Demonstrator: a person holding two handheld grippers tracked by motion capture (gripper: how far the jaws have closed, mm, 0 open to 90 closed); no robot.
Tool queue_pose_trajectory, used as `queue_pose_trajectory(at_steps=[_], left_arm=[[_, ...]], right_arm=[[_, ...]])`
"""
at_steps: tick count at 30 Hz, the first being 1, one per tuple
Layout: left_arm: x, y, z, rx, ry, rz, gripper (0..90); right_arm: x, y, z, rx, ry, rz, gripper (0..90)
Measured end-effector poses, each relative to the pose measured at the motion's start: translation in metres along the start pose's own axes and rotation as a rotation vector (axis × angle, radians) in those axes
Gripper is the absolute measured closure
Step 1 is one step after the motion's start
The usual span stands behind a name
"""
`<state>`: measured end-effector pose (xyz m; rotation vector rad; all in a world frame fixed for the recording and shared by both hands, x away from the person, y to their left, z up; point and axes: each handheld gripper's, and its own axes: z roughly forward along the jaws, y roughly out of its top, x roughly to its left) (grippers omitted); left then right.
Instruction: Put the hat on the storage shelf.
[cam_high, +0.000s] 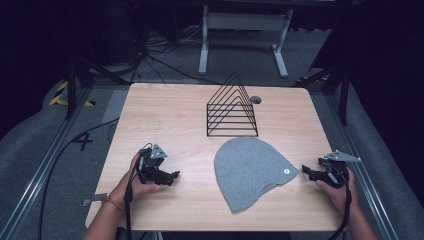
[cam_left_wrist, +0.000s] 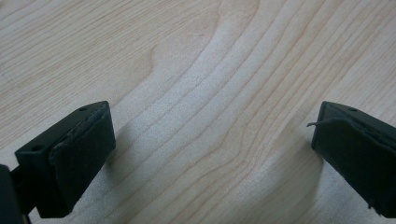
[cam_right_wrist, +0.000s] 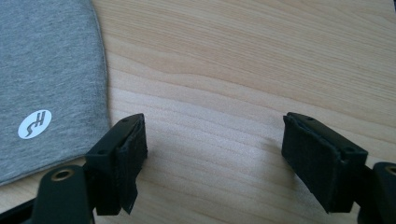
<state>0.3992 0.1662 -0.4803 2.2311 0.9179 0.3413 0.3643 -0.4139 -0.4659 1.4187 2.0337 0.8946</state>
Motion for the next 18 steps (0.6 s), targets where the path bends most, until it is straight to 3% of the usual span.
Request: queue_pose_trajectory(at_steps=[4,9,12,14,16,18], left_arm=[[0.0,0.0,0.0,-0.001,-0.002,0.011,0.2],[-0.003,-0.001,0.0,-0.003,0.01,-0.015,0.4],[-0.007,0.001,-0.003,0.013,0.005,-0.007,3.4],[-0.009,0.002,-0.005,0.01,-0.011,0.003,10.2],[-0.012,0.004,-0.006,-0.003,-0.056,0.021,20.4],[-0.015,0.008,-0.006,-0.009,-0.064,0.032,21.7]], right_arm=[[0.0,0.0,0.0,0.0,0.002,-0.001,22.4],[-0.001,0.0,0.0,0.002,0.006,-0.004,22.5],[0.0,0.001,-0.001,0.002,0.01,-0.021,26.1],[0.002,0.002,-0.003,0.001,0.015,-0.042,32.9],[0.004,0.005,-0.008,-0.03,0.051,-0.044,41.8],[0.009,0.01,-0.013,-0.05,0.076,-0.071,49.1]])
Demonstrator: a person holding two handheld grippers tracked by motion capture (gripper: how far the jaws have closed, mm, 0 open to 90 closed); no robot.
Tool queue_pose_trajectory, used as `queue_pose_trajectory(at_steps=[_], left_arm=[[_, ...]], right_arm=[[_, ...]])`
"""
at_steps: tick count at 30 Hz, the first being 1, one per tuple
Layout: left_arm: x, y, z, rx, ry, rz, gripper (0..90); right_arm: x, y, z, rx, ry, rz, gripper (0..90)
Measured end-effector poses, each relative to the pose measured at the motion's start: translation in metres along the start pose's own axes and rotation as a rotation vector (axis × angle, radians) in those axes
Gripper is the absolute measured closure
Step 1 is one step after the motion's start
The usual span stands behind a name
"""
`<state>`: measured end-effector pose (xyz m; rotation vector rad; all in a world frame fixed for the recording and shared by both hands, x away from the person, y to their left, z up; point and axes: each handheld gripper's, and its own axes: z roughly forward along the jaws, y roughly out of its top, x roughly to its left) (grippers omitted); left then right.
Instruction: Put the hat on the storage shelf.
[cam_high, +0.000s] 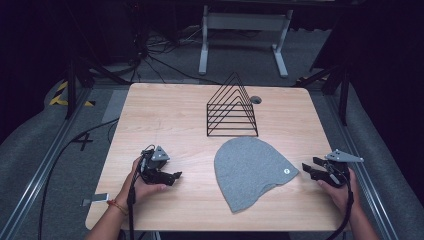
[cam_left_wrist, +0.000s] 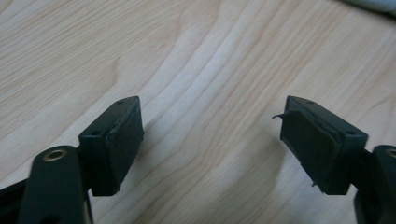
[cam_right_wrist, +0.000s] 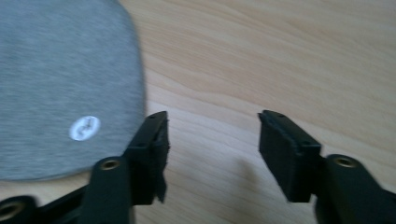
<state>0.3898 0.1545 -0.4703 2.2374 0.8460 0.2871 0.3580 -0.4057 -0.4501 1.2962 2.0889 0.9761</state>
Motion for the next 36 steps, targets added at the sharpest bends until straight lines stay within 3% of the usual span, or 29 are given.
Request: queue_pose_trajectory(at_steps=[3,7,9,10,16,20,24,25,27,29,32,34,36], left_arm=[[-0.009,0.009,0.003,-0.023,-0.049,0.019,22.1],[-0.028,0.024,0.01,-0.047,-0.095,0.069,24.2],[-0.041,0.032,0.016,-0.048,-0.112,0.1,24.3],[-0.049,0.037,0.02,-0.053,-0.123,0.129,24.3],[-0.09,0.058,0.038,-0.082,-0.189,0.209,25.3],[-0.119,0.065,0.055,-0.051,-0.218,0.296,26.7],[-0.126,0.063,0.066,-0.005,-0.215,0.32,26.8],[-0.125,0.062,0.067,-0.015,-0.217,0.327,26.8],[-0.12,0.061,0.067,-0.01,-0.223,0.306,26.4],[-0.111,0.06,0.064,0.002,-0.235,0.305,26.4],[-0.093,0.053,0.053,0.031,-0.21,0.296,25.9],[-0.083,0.048,0.049,0.033,-0.216,0.244,25.1],[-0.075,0.044,0.044,0.044,-0.201,0.235,25.0]], right_arm=[[0.013,0.008,-0.004,-0.019,0.056,-0.052,60.8],[0.038,0.016,-0.001,0.009,0.127,-0.16,71.8],[0.046,0.018,0.001,0.015,0.15,-0.186,75.1],[0.05,0.019,0.002,0.022,0.158,-0.194,76.6],[0.065,0.019,0.015,0.079,0.194,-0.242,79.8],[0.069,0.017,0.02,0.116,0.214,-0.253,80.2],[0.074,0.015,0.02,0.127,0.232,-0.264,80.9],[0.075,0.015,0.02,0.128,0.234,-0.266,80.9],[0.078,0.014,0.019,0.134,0.246,-0.267,80.8],[0.082,0.014,0.017,0.146,0.264,-0.276,80.5],[0.091,0.014,0.014,0.171,0.304,-0.289,79.3],[0.1,0.014,0.012,0.186,0.327,-0.309,78.1],[0.107,0.016,0.01,0.2,0.329,-0.334,72.6]])
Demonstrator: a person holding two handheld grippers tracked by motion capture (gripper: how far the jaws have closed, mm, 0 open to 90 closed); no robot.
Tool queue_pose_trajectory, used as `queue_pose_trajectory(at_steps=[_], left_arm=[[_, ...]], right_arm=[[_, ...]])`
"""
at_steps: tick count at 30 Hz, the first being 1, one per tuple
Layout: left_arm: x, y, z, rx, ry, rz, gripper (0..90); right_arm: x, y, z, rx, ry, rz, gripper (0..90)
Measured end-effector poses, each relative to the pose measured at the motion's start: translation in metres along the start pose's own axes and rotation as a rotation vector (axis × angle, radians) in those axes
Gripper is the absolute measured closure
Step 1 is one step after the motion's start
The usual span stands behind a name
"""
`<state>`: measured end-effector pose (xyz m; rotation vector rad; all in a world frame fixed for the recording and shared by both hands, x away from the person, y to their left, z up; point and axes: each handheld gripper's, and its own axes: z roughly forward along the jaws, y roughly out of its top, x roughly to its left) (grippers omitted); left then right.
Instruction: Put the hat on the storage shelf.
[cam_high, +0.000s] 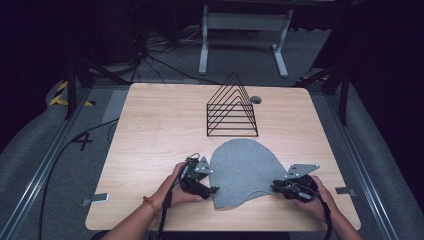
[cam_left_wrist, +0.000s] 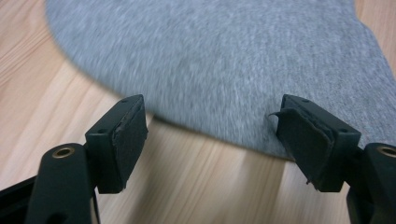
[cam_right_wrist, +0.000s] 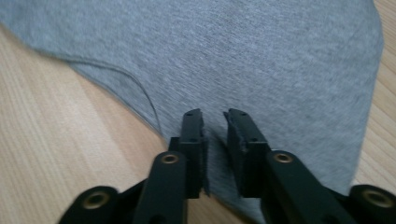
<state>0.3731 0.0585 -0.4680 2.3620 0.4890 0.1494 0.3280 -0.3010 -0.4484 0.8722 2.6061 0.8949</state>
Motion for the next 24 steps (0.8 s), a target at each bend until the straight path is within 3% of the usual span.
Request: queue_pose_trajectory(at_steps=[2,3,5,9,10,13,15,17,19,22,24], left_arm=[[0.006,-0.004,-0.004,-0.012,0.017,-0.044,25.4],[0.01,-0.004,-0.005,-0.011,0.016,-0.055,25.6],[0.017,-0.003,-0.006,-0.031,0.006,-0.091,26.1],[0.026,0.007,-0.009,-0.073,0.01,-0.129,27.3],[0.029,0.011,-0.007,-0.083,0.006,-0.147,27.5],[0.034,0.021,0.0,-0.061,0.047,-0.138,28.3],[0.04,0.025,0.007,-0.03,0.073,-0.147,28.7],[0.044,0.026,0.014,-0.023,0.096,-0.171,29.3],[0.047,0.027,0.02,-0.015,0.121,-0.169,27.0],[0.047,0.028,0.021,-0.01,0.137,-0.163,25.7],[0.048,0.03,0.023,-0.002,0.144,-0.161,24.5]], right_arm=[[0.003,0.005,-0.003,-0.01,-0.012,-0.01,70.3],[0.002,0.008,-0.008,-0.045,-0.015,0.002,68.1],[-0.005,0.013,-0.016,-0.091,-0.044,0.031,66.5],[-0.023,0.021,-0.019,-0.112,-0.076,0.07,62.5],[-0.028,0.024,-0.017,-0.103,-0.087,0.071,60.7],[-0.044,0.03,-0.004,-0.062,-0.101,0.067,55.4],[-0.055,0.035,0.008,-0.044,-0.088,0.095,50.6],[-0.064,0.038,0.017,-0.04,-0.085,0.107,47.6],[-0.071,0.043,0.028,-0.032,-0.072,0.127,41.4],[-0.073,0.046,0.037,-0.007,-0.062,0.121,38.3],[-0.072,0.048,0.043,0.017,-0.09,0.106,34.3]])
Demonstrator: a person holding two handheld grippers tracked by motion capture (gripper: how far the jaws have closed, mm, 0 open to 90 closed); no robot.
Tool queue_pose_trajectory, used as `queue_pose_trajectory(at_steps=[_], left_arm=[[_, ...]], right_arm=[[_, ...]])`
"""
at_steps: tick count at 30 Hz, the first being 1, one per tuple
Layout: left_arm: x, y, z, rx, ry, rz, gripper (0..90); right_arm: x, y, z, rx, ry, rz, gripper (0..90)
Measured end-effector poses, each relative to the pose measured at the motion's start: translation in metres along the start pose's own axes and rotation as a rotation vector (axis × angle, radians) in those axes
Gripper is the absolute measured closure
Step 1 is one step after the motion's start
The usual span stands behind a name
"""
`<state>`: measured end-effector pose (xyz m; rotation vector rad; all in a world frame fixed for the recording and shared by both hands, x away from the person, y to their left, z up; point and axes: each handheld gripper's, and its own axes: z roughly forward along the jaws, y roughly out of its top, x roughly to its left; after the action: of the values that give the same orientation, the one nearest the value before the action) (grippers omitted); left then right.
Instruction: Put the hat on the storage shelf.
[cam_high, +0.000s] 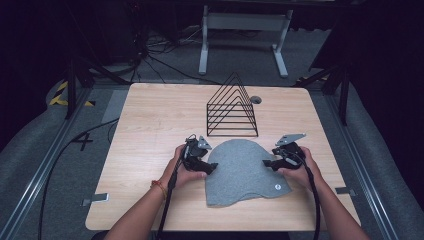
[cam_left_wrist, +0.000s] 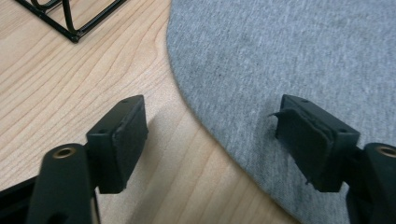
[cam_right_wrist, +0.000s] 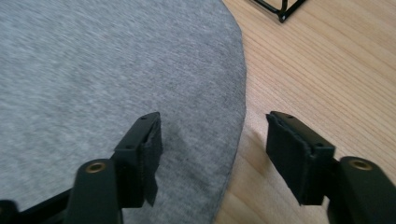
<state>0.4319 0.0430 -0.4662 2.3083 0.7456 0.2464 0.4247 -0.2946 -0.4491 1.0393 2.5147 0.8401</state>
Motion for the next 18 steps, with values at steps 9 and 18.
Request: queue_pose_trajectory(at_steps=[9,18], left_arm=[[0.001,0.002,0.0,0.013,0.004,-0.004,24.7],[0.003,0.005,-0.002,0.012,-0.037,0.01,57.2]], right_arm=[[0.008,0.0,-0.001,-0.001,0.044,0.016,53.9],[0.013,-0.001,-0.001,-0.017,0.089,0.067,80.5]])
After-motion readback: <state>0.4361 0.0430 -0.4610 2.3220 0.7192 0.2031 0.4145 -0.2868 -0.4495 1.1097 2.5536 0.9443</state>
